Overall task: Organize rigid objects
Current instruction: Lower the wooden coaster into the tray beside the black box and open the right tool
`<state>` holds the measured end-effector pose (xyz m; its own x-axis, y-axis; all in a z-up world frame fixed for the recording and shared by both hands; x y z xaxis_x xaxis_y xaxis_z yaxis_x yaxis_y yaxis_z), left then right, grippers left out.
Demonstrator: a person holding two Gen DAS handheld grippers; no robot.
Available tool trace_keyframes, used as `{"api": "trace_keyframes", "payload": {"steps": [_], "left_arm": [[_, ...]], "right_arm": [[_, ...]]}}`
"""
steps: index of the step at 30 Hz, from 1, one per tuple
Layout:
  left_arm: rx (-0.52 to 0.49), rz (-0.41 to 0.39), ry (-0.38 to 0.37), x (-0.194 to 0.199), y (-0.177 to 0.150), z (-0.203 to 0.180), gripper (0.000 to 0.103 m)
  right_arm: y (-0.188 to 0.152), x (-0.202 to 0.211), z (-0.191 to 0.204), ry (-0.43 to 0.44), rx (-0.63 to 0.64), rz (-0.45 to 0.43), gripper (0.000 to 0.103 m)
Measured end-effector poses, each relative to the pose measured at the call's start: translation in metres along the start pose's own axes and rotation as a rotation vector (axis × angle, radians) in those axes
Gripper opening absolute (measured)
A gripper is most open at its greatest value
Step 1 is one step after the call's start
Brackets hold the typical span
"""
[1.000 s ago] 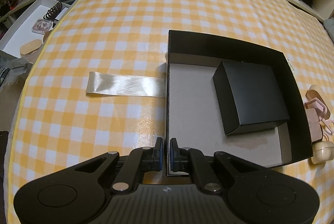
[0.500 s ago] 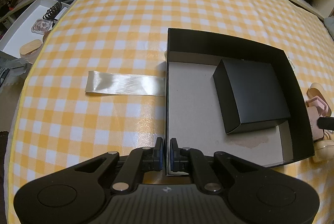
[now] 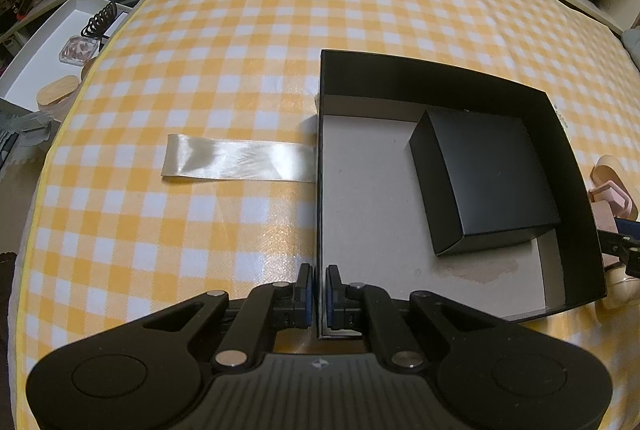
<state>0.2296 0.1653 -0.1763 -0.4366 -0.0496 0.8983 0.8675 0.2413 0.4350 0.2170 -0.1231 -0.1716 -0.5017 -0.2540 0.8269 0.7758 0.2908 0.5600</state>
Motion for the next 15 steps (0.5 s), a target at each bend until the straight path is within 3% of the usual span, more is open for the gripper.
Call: {"api": "trace_keyframes", "payload": {"steps": [9,15], "left_arm": [[0.0,0.0,0.0,0.0,0.0,0.0,0.007],[0.001,-0.006,0.001,-0.001,0.0,-0.001,0.006]], "right_arm": [[-0.002,0.013,-0.008,-0.002,-0.023,0.005,0.054],[0.01,0.043,-0.016,0.019,-0.12,-0.073,0.054]]}}
Point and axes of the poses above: each gripper's, at about its wrist camera, not at the fingertips, and x roughly against the way its jaws point, z to its left, y to its top, the point moved 6 cm from there along -x, roughly the way its jaws point, and after that the axes turned 8 degrees about x, right-handed, at the moved point
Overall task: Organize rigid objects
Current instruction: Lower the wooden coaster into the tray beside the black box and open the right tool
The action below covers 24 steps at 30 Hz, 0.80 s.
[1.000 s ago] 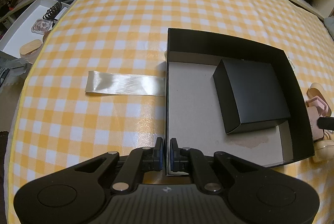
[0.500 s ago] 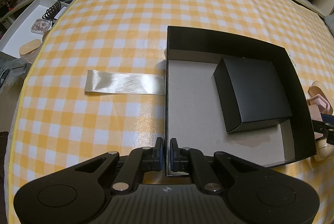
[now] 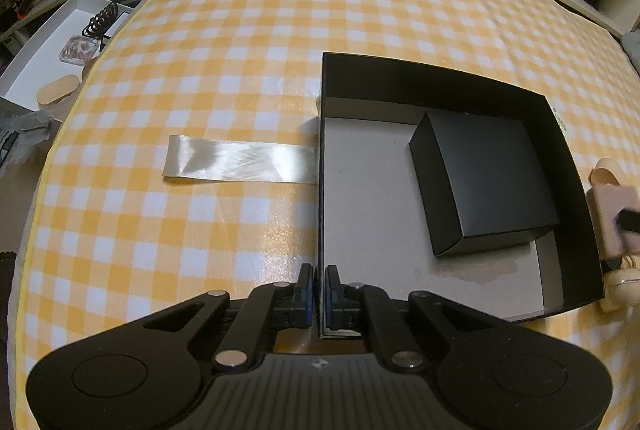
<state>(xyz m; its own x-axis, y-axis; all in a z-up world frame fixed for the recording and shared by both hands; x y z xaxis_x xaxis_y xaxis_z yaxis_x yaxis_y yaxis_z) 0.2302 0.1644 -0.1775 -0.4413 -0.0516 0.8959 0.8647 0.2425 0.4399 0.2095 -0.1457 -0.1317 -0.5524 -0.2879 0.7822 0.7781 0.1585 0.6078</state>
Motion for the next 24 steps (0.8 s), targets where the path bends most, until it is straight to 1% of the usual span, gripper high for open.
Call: {"api": "trace_keyframes", "payload": {"steps": [3,7,9,13,19,22,24], "left_arm": [[0.0,0.0,0.0,0.0,-0.001,0.0,0.006],[0.0,0.0,0.001,0.0,-0.001,0.0,0.006],[-0.001,0.001,0.0,0.0,-0.001,0.0,0.006],[0.0,0.001,-0.001,0.0,0.0,0.0,0.006],[0.0,0.001,0.0,0.0,0.0,0.0,0.006],[0.0,0.001,-0.001,0.0,0.0,0.0,0.006],[-0.001,0.001,0.0,0.0,0.0,0.0,0.006]], "right_arm": [[0.009,0.02,0.003,0.04,-0.053,-0.057,0.054],[0.016,0.04,0.025,0.142,-0.092,-0.108,0.054],[0.016,0.042,0.044,0.191,-0.089,-0.108,0.054],[0.013,0.034,0.075,0.257,-0.094,-0.088,0.054],[0.009,0.011,0.104,0.281,-0.102,-0.047,0.054],[0.008,0.0,0.109,0.26,-0.097,-0.03,0.054],[0.006,-0.004,0.11,0.226,-0.063,-0.032,0.054]]}}
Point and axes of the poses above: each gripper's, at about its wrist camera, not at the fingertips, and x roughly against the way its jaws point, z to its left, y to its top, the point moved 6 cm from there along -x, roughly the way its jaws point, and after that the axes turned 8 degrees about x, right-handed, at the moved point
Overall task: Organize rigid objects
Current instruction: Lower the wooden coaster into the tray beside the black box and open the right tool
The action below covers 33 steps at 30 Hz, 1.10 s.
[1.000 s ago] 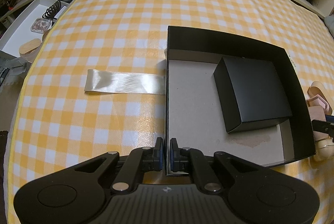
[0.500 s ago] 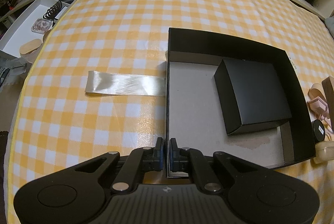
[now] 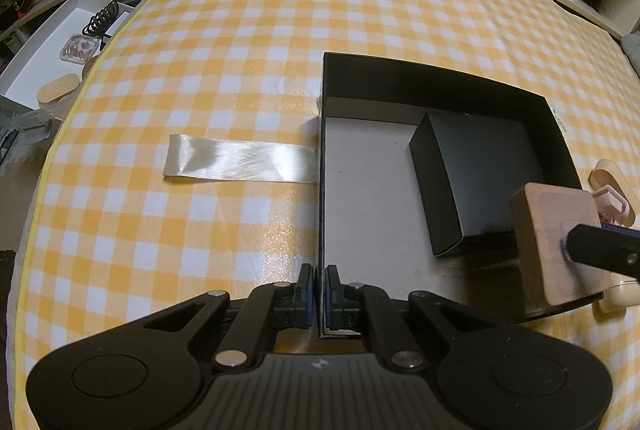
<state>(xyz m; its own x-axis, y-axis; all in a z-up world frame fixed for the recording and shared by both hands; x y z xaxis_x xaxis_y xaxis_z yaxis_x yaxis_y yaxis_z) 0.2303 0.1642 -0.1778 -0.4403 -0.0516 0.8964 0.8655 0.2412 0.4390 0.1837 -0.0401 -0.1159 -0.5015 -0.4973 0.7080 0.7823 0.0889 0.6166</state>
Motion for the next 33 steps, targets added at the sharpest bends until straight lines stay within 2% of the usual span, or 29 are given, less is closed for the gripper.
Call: {"api": "trace_keyframes", "payload": {"steps": [4,6,8,28,31,33], "left_arm": [[-0.001,0.001,0.001,0.0,-0.001,0.001,0.006],[0.001,0.002,-0.003,0.0,0.0,0.001,0.006],[0.001,0.003,-0.002,0.001,-0.001,0.001,0.006],[0.0,0.003,-0.002,0.001,-0.001,0.0,0.006],[0.001,0.003,-0.002,0.001,-0.001,0.0,0.006],[0.001,0.003,-0.002,0.001,-0.001,0.0,0.006]], "right_arm": [[-0.001,-0.001,-0.002,-0.065,0.048,-0.007,0.054],[0.0,0.0,-0.001,-0.045,0.039,-0.002,0.064],[0.001,0.003,0.0,-0.062,0.051,-0.009,0.073],[-0.004,0.013,-0.001,-0.048,0.052,0.039,0.073],[-0.005,0.018,-0.001,-0.048,0.052,0.034,0.081],[-0.004,0.023,0.0,-0.048,0.058,0.025,0.09]]}}
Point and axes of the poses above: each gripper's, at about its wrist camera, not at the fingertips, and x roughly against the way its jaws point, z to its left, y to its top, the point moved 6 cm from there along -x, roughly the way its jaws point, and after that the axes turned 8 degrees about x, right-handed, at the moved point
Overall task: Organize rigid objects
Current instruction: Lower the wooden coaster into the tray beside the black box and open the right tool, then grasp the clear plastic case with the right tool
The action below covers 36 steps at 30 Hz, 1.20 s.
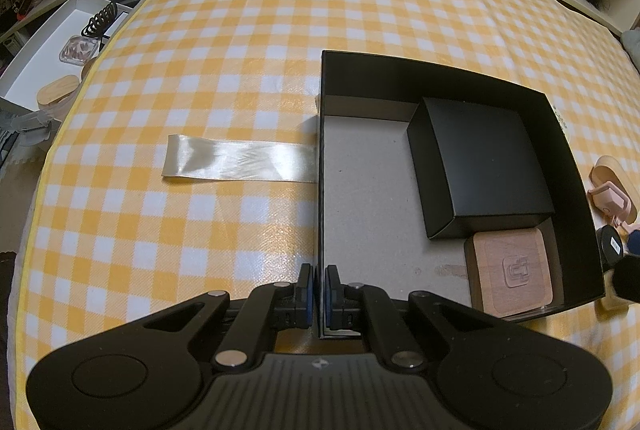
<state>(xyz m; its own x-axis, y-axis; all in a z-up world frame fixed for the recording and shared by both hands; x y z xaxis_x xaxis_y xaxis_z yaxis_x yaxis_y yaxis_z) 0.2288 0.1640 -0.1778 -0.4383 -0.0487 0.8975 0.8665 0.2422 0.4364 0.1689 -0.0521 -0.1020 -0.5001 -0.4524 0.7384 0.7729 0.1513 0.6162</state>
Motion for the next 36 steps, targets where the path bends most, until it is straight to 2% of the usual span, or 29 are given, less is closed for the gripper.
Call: {"api": "trace_keyframes", "payload": {"steps": [1,3,10,16,22,28,32,36], "left_arm": [[-0.001,0.0,0.001,0.0,0.0,0.0,0.006],[-0.001,0.0,0.001,0.0,0.0,0.0,0.006],[-0.001,0.0,0.001,0.0,0.0,0.0,0.006],[-0.001,0.0,0.001,-0.001,0.0,0.0,0.006],[-0.002,0.0,0.002,0.0,0.0,0.0,0.006],[-0.001,0.002,0.0,0.0,-0.001,0.0,0.006],[-0.002,0.001,0.001,-0.001,-0.002,0.0,0.006],[-0.001,0.001,0.001,-0.001,-0.002,0.0,0.006]], "right_arm": [[0.001,0.002,0.0,-0.002,0.0,-0.006,0.091],[0.004,0.009,-0.002,0.0,0.002,-0.024,0.102],[0.019,0.046,-0.016,-0.025,0.028,-0.128,0.103],[0.03,0.076,-0.049,-0.121,0.004,-0.181,0.103],[0.032,0.1,-0.101,-0.247,-0.079,-0.214,0.103],[0.024,0.114,-0.162,-0.395,-0.154,-0.191,0.103],[0.014,0.121,-0.205,-0.48,-0.249,-0.181,0.103],[-0.002,0.12,-0.245,-0.547,-0.335,-0.123,0.103]]}}
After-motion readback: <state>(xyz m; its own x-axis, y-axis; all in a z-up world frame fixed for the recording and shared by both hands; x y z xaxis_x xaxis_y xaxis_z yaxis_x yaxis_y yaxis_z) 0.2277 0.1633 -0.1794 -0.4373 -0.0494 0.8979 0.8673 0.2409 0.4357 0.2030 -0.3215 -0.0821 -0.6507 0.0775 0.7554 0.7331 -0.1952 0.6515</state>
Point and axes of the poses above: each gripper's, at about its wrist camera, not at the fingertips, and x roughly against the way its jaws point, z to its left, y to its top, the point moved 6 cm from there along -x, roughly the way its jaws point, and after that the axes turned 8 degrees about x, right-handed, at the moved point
